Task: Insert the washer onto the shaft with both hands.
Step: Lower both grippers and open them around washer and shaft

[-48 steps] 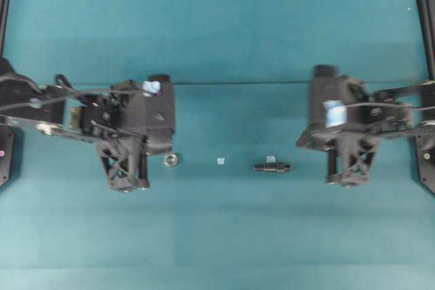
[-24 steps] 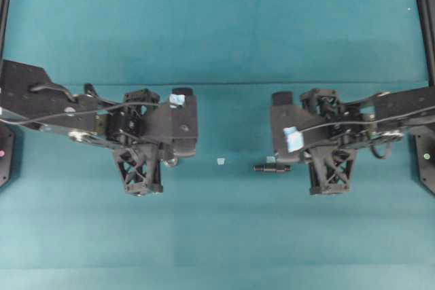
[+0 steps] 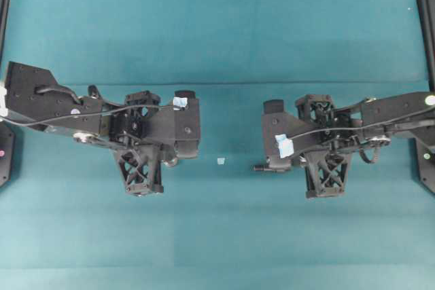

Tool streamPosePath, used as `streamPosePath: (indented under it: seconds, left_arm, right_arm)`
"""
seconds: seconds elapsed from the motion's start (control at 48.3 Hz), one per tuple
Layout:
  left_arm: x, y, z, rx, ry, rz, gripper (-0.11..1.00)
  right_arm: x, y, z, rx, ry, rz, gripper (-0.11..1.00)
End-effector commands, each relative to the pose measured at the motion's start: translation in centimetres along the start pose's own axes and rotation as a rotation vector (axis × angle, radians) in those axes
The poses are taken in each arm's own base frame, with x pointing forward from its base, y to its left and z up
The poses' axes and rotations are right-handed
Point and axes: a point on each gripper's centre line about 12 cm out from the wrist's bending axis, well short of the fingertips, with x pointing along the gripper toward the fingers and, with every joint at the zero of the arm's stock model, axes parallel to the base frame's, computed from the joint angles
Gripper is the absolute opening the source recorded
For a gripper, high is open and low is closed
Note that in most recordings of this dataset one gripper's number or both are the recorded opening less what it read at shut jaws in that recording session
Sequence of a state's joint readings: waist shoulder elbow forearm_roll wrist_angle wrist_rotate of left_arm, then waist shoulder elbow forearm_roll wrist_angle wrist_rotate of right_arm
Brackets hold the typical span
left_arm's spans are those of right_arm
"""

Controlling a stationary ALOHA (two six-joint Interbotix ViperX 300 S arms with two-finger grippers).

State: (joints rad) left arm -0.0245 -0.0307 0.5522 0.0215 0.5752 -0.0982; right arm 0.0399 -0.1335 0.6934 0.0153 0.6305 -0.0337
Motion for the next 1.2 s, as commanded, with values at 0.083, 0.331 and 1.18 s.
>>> streamPosePath:
  seconds: [0.083,0.331,1.18]
  left_arm:
    - [-0.2,0.0,0.0,0.001,-0.008,0.002,0.07]
    - [0.5,-0.1,-0.5,0.007,0.011,0.001,0.73]
    - [3.8,-0.4,-1.5,0.036,0.046,-0.002,0.95]
  right_arm:
    - [-0.2,0.1,0.7,-0.004,-0.029,-0.001,-0.02]
    - [0.3,0.0,0.8,0.005,-0.034,-0.001,0.45]
    - [3.7,0.6,0.6,-0.001,-0.031,0.005,0.9]
